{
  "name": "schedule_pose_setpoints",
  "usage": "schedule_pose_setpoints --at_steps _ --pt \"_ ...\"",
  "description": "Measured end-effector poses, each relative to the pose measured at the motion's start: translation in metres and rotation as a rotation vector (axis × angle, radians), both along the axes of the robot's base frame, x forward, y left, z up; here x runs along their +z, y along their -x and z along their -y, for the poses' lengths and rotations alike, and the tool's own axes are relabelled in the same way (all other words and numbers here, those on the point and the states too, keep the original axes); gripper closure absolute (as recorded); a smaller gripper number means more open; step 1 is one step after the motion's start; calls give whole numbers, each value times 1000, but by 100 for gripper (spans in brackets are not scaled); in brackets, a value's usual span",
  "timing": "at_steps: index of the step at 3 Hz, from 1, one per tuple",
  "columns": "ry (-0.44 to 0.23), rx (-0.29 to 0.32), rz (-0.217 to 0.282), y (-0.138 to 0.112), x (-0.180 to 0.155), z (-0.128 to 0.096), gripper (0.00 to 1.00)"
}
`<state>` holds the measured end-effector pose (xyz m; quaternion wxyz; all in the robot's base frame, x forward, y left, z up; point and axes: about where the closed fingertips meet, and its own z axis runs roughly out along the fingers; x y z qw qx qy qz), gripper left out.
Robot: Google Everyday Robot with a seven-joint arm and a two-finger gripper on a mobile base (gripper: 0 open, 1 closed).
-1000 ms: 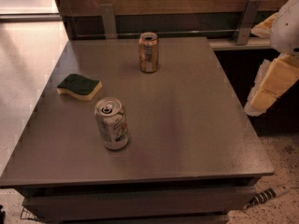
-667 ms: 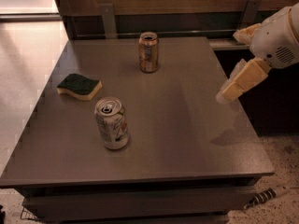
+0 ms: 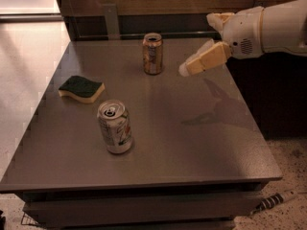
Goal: Knock orange can over
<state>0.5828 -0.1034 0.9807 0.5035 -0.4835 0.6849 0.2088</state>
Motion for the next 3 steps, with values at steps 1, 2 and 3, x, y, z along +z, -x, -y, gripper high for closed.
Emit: schedule_pose_setpoints --at_steps 1,2,3 --pt "0 0 0 0 0 0 0" --pt "-25 -13 7 -18 -3 -5 0" --pt "-140 -11 52 -78 -6 -23 0"
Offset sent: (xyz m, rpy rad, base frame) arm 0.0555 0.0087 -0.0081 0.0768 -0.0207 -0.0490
